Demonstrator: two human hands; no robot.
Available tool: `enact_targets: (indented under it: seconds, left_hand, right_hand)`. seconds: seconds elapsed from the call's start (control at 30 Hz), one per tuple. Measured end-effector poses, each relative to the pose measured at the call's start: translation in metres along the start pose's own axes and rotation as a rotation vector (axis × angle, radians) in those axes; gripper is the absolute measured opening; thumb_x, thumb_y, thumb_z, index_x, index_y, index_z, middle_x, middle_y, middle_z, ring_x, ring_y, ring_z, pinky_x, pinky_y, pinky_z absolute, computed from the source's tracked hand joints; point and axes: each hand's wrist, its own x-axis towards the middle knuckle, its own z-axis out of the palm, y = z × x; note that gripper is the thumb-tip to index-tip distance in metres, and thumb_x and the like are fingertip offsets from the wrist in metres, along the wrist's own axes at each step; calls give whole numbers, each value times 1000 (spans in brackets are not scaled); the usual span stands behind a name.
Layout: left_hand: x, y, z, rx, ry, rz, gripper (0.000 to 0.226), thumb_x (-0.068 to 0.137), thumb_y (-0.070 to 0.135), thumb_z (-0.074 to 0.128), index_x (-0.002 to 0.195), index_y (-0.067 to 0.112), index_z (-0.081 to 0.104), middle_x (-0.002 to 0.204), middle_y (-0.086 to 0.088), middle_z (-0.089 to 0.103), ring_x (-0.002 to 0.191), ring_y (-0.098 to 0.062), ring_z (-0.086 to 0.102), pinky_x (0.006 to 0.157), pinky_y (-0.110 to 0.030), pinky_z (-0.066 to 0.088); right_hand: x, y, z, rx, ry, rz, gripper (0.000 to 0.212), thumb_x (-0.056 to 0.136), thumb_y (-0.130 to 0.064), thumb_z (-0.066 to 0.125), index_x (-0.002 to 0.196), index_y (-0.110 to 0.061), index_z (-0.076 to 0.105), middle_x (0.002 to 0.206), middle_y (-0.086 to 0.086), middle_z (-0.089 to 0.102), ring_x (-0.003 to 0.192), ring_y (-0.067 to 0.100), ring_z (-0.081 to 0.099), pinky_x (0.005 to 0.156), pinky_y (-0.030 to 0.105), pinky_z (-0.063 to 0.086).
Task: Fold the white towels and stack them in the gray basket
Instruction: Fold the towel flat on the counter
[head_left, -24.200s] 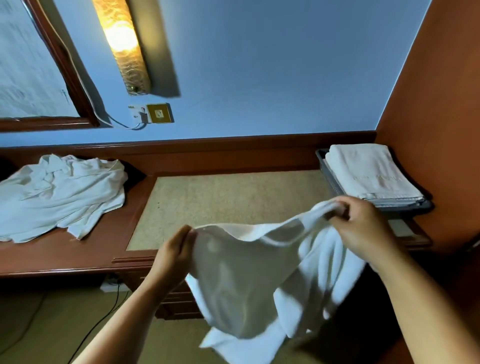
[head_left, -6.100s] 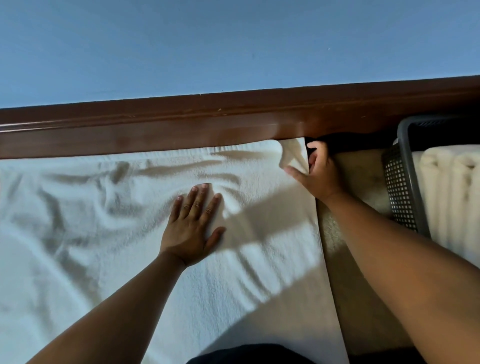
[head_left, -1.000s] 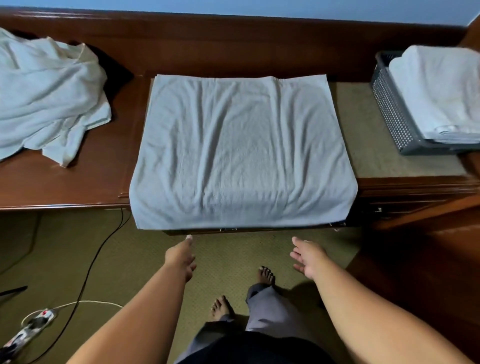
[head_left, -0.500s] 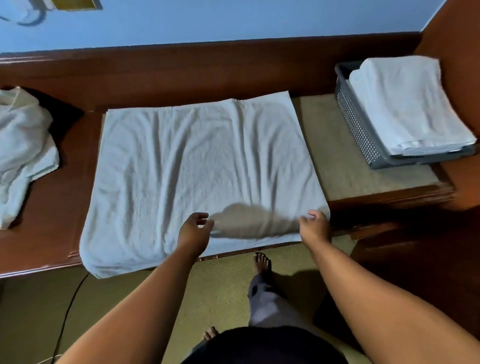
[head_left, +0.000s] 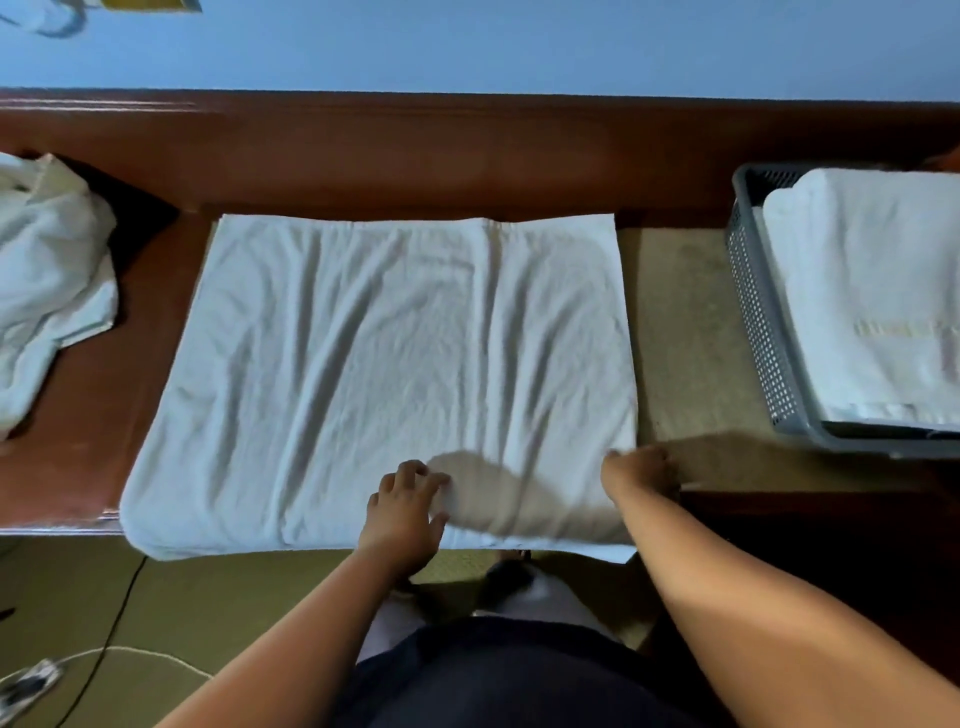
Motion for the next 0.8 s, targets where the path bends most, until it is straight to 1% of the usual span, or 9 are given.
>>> enact_targets:
  seconds: [0.07, 0.13, 0.23, 0.33, 0.43, 0.5, 0.67, 0.73, 0.8]
  left_hand:
    - [0, -4, 1, 53, -19, 22, 50, 98, 37, 53, 146, 36, 38, 149, 3, 27, 135, -24, 33, 113, -39, 30]
    - [6, -9, 0, 108, -8, 72, 51, 98, 36, 51, 147, 35, 36, 150, 2, 27, 136, -25, 32, 114, -39, 27]
    - [11, -15, -2, 123, 33, 132, 51, 98, 35, 51, 148, 32, 39, 154, 0, 27, 139, -27, 32, 115, -40, 26]
    - [8, -29, -8, 38, 21, 39, 54, 99, 37, 50, 150, 32, 34, 162, 0, 15, 145, -27, 25, 118, -41, 27]
    - [-1, -56, -12, 7, 30, -36, 60, 98, 39, 50, 153, 32, 27, 165, 4, 7, 147, -25, 19, 119, -40, 26]
    - [-12, -85, -17, -5, 68, -87, 60, 98, 41, 50, 153, 32, 28, 165, 6, 8, 148, -24, 20, 118, -40, 25]
    - [-36, -176, -39, -150, 235, -425, 56, 99, 42, 50, 151, 26, 36, 161, -2, 22, 144, -31, 25, 114, -50, 30]
    - [-42, -211, -47, -208, 286, -548, 58, 98, 44, 52, 150, 24, 36, 160, -4, 25, 144, -33, 24, 113, -52, 30]
    - [-47, -242, -55, -219, 302, -606, 61, 97, 47, 52, 151, 24, 34, 159, -4, 23, 144, -32, 22, 114, -52, 30]
  right_hand:
    - [9, -4, -3, -31, -95, -24, 54, 97, -34, 55, 138, 0, 50, 144, 23, 47, 129, 42, 49, 105, 45, 42]
    - [23, -1, -7, -20, -112, -37, 50, 100, -29, 50, 137, 5, 49, 143, 25, 48, 129, 43, 50, 104, 43, 43]
    - [30, 12, -13, -10, 32, 65, 44, 100, -22, 51, 132, 8, 53, 140, 29, 50, 131, 44, 47, 108, 49, 39]
    - [6, 6, -9, 64, 210, 85, 30, 92, -18, 58, 121, -8, 57, 140, 21, 43, 132, 42, 36, 111, 51, 26]
    - [-24, -9, -1, 52, 255, -145, 50, 87, -13, 58, 135, -20, 45, 144, 14, 31, 128, 40, 34, 112, 48, 21]
    - [-45, -20, 15, -71, 243, -355, 53, 84, -15, 62, 135, -20, 47, 142, 12, 34, 124, 39, 38, 109, 48, 26]
    - [-114, -49, 75, -341, -30, -733, 43, 89, -21, 58, 131, -25, 52, 137, 6, 41, 121, 32, 44, 101, 43, 38]
    - [-144, -64, 97, -419, -85, -879, 46, 88, -22, 57, 134, -26, 51, 137, 2, 39, 122, 28, 43, 100, 40, 40]
    - [-176, -85, 120, -504, -192, -1006, 55, 90, -26, 56, 143, -29, 43, 146, 0, 31, 129, 25, 37, 105, 37, 36]
